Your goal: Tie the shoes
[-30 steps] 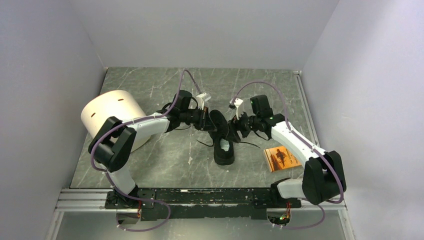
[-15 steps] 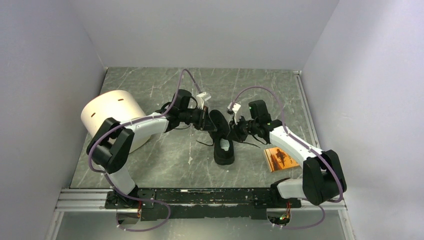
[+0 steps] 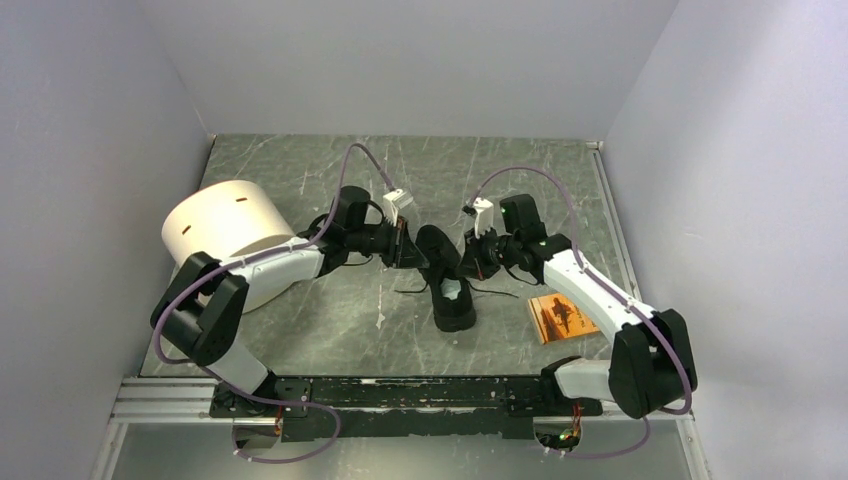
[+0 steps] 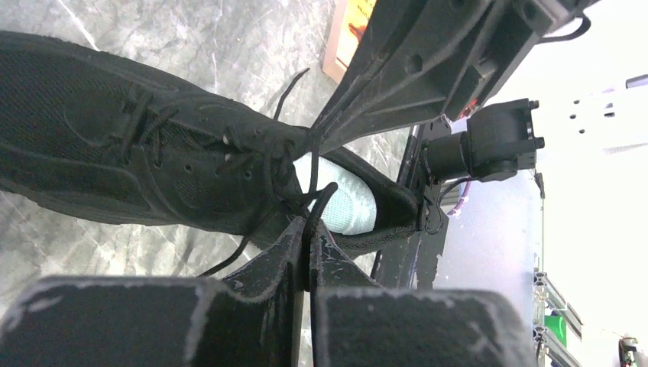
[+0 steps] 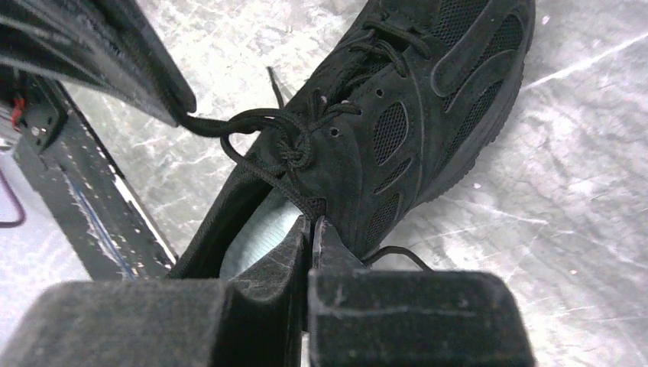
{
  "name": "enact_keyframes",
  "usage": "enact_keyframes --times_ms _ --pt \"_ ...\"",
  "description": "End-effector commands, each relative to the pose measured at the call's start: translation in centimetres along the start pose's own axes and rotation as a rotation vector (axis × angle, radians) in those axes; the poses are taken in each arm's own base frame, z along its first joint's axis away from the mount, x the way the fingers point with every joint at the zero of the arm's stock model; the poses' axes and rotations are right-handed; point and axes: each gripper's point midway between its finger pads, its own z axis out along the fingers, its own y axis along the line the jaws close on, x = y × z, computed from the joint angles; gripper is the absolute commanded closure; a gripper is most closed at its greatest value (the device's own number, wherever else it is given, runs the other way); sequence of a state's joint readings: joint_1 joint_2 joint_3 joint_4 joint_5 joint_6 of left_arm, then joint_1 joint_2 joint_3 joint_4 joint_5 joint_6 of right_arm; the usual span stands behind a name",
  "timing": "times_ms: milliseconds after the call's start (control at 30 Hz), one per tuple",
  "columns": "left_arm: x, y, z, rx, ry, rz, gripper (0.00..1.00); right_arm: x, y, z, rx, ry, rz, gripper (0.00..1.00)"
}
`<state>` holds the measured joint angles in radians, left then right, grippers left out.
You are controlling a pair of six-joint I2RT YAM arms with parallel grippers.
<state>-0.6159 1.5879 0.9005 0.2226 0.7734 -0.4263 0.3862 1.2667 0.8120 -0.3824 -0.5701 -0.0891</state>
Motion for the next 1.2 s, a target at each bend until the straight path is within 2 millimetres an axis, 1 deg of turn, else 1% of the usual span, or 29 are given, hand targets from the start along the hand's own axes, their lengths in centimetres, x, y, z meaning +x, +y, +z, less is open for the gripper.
enact_keyframes --times_ms 0,133,333,367,400,467,500,600,800,867,1000,1067,1100,1133,1167 --pt "0.2 -1.7 -0.1 0.057 0.002 0.068 0.91 -1.6 0.6 -0.1 -0.004 -0.010 0.145 0.98" --pt "0.8 -1.9 0.3 0.055 0.025 0.066 0.91 -1.2 -0.4 0.0 0.058 -0.021 0.166 0.86" --pt "1.3 -1.2 0.3 0.011 0.045 0.051 0.93 -0.6 0.0 0.4 0.020 -0.007 0.146 0.71" --pt "1.4 -1.2 0.3 0.013 0.048 0.052 0.93 -0.5 0.1 0.3 0.014 -0.010 0.142 0.71" --pt "1.5 -1.3 0.2 0.015 0.050 0.053 0.93 -0.5 0.3 0.3 0.004 -0.017 0.133 0.75" --pt "1.7 -1.5 0.1 0.022 0.058 0.049 0.94 -0.6 0.1 0.2 0.018 -0.030 0.135 0.88" --pt "1.9 -1.5 0.0 0.022 0.061 0.050 0.94 -0.7 0.1 0.1 0.023 -0.031 0.138 0.92" --pt "2.7 -1.7 -0.5 0.022 0.076 0.061 0.94 -1.0 0.4 -0.1 0.014 -0.036 0.141 1.00" --pt "5.8 -1.4 -0.5 -0.012 0.160 0.066 0.93 -1.1 0.9 -0.8 0.011 -0.019 0.153 1.00" --pt "6.3 -1.2 -0.5 -0.035 0.172 0.069 0.92 -0.9 1.0 -0.6 0.004 -0.018 0.155 1.00" --pt "6.4 -0.9 -0.6 -0.057 0.167 0.069 0.89 -0.4 1.1 -0.4 -0.011 0.007 0.170 1.00" --pt "6.5 -0.7 -0.6 -0.063 0.186 0.079 0.84 -0.3 1.1 -0.4 -0.015 0.015 0.169 1.00" --pt "6.6 -0.6 -0.8 -0.078 0.203 0.081 0.79 -0.2 1.2 -0.5 -0.016 0.020 0.166 1.00" --pt "6.3 -0.6 -0.9 -0.085 0.211 0.092 0.72 0.0 1.2 -0.5 -0.018 0.028 0.163 1.00" --pt "5.7 -0.9 -1.0 -0.089 0.211 0.109 0.66 0.1 1.2 -0.5 -0.021 0.034 0.159 1.00"
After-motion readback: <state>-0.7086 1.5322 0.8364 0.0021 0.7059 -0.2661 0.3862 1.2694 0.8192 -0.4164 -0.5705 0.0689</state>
